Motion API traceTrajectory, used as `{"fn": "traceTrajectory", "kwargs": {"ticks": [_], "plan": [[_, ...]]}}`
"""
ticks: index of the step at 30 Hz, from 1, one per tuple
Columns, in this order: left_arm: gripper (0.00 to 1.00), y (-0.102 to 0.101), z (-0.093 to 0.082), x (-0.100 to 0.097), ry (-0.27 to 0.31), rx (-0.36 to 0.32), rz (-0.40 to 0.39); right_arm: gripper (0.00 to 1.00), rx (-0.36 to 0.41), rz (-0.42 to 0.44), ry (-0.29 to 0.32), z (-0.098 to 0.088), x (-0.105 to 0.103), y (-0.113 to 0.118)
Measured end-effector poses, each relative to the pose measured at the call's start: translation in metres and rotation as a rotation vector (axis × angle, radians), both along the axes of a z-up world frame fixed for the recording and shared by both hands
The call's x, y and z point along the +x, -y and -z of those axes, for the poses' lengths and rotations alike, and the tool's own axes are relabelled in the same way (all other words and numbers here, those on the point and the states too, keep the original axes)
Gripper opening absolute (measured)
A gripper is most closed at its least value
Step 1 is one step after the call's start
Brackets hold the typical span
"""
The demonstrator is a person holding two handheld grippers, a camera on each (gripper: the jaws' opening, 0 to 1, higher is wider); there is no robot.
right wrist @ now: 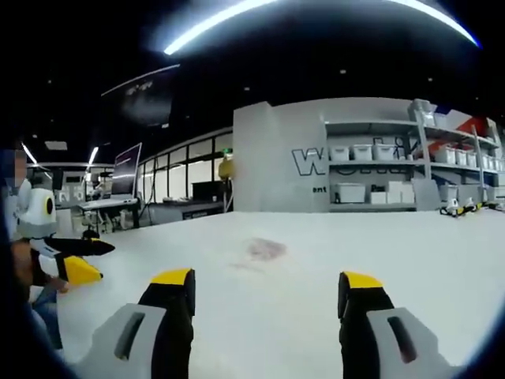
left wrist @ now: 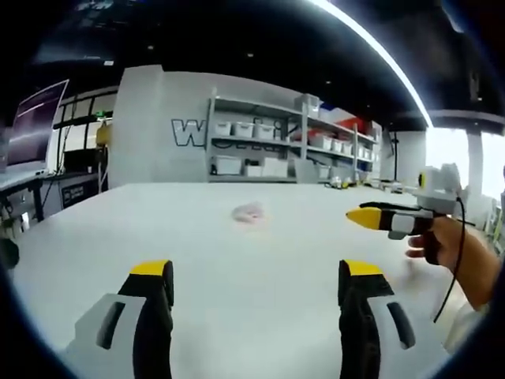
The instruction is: Open the resealable bag by pulling the two sides of the seal apart until the entire bag opening is separated and visibly accessible.
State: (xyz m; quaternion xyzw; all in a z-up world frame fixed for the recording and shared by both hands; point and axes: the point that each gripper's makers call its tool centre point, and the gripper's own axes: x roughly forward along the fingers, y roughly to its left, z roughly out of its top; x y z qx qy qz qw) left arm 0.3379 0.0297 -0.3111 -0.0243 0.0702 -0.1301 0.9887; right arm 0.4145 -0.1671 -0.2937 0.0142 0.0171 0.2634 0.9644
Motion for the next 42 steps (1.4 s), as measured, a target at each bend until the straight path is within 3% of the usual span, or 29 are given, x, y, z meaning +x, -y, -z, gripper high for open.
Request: {"fn": "traceTrajectory", "kwargs": {"ticks": [9,12,16,19,27,42], "plan": [[0.87,-0.005,0.002,0.001,0.008,0.015,-0.025,0.77,-0.031,0.025,0.014,0.003,-0.003,0.002],[1.0,-0.016,-0.004,0.004,0.052,0.057,-0.096,0.89,-0.065,0.073,0.016,0.005,-0.001,0.008],[1.0,-0.023,-0.005,0.005,0.051,0.094,-0.13,1.0,-0.104,0.099,0.031,0.008,-0.001,0.011],[1.0,-0.022,0.0,0.005,0.038,0.104,-0.127,1.0,-0.148,0.079,0.003,0.017,-0.001,0.007],[1.0,-0.025,0.005,0.002,0.026,0.104,-0.137,1.0,-0.128,0.084,0.001,0.015,-0.001,0.01],[1.0,-0.027,-0.003,0.002,0.052,0.114,-0.142,1.0,-0.107,0.093,0.011,0.012,-0.004,0.015]]}}
